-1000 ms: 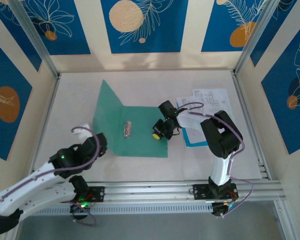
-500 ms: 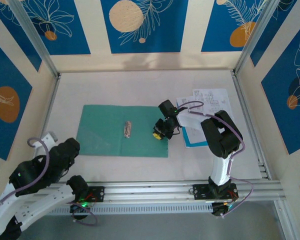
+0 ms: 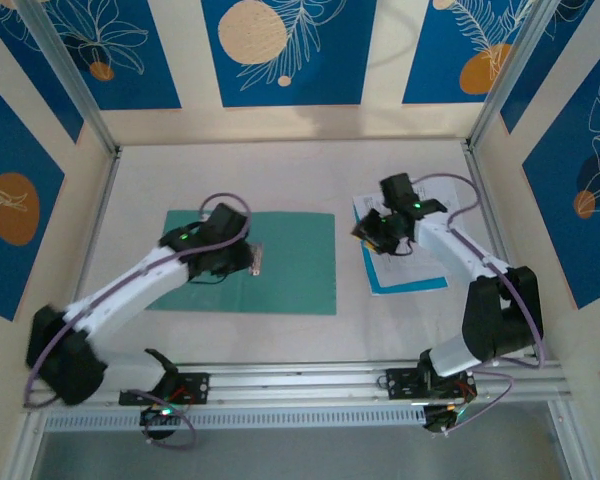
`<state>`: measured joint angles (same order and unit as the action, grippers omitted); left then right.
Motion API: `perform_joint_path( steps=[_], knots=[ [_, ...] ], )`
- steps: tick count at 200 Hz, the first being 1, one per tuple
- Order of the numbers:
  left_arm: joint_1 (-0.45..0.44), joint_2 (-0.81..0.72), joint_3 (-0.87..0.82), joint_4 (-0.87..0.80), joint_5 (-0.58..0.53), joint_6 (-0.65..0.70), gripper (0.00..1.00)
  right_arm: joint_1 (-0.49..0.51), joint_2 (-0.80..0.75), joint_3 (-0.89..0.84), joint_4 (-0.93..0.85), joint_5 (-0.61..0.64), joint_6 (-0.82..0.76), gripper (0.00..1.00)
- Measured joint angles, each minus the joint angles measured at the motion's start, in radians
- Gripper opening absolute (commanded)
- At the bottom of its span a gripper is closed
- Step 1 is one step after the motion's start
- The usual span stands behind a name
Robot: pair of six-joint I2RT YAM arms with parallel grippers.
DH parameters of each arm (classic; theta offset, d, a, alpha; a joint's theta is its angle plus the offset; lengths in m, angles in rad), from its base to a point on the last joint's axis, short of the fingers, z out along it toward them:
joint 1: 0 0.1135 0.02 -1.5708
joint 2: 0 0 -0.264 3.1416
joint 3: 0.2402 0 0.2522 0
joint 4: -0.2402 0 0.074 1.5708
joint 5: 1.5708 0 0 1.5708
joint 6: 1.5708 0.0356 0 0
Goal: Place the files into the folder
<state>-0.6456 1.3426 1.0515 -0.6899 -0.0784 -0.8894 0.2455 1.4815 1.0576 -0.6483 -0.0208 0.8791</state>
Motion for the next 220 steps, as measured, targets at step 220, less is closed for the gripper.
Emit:
perform_joint_path(
  steps=[220],
  knots=[
    [-0.202,0.721,0.375,0.255,0.142,0.160,0.20,-0.486,-0.090,-0.393,0.082,-0.138,-0.011,0.46]
  ],
)
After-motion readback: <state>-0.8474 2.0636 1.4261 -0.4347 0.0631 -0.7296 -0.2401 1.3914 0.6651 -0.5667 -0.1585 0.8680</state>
